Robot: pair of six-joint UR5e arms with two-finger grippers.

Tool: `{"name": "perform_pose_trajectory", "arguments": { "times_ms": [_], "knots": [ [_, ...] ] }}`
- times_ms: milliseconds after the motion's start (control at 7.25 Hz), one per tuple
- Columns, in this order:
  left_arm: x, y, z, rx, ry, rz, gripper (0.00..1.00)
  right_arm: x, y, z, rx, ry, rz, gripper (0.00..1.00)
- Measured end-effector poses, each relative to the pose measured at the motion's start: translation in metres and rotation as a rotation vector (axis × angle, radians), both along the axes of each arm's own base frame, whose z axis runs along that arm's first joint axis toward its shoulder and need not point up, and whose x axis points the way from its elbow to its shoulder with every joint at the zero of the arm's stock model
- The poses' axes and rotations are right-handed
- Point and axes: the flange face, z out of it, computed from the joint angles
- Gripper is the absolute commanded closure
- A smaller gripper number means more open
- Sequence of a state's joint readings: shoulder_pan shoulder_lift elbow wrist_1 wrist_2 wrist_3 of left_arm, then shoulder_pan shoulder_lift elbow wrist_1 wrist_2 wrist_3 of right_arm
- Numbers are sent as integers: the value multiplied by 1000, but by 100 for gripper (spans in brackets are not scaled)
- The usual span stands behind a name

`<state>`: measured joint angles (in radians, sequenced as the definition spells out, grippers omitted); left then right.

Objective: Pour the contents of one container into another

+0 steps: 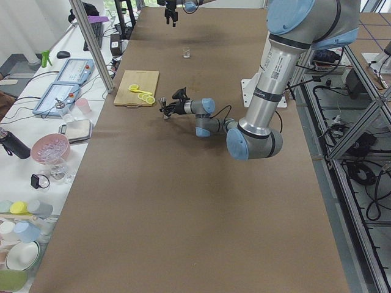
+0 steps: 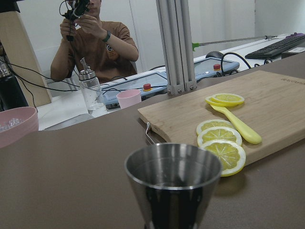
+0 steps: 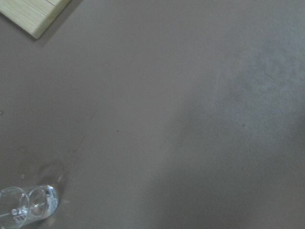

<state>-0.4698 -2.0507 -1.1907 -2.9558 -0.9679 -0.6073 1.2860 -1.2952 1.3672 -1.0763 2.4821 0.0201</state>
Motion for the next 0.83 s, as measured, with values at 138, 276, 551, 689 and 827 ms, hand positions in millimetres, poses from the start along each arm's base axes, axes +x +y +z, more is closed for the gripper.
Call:
{"name": "perform_pose_trajectory", "arguments": {
  "times_ms": [138, 276, 551, 689, 827],
  "knots": [
    [0, 0, 0, 1, 1, 0, 63, 9, 14, 18, -59, 55, 24, 0],
    [-1, 1, -1, 2, 3, 0, 59, 19, 29, 37, -101, 110, 51, 0],
    [-1, 1, -3, 5, 8, 1, 55, 53, 49, 73, -220, 201, 112, 0],
    [-1, 2, -4, 6, 10, 1, 55, 73, 59, 86, -309, 227, 139, 0],
    [-1, 2, -4, 7, 11, 2, 51, 94, 77, 101, -387, 239, 164, 0]
  ]
}}
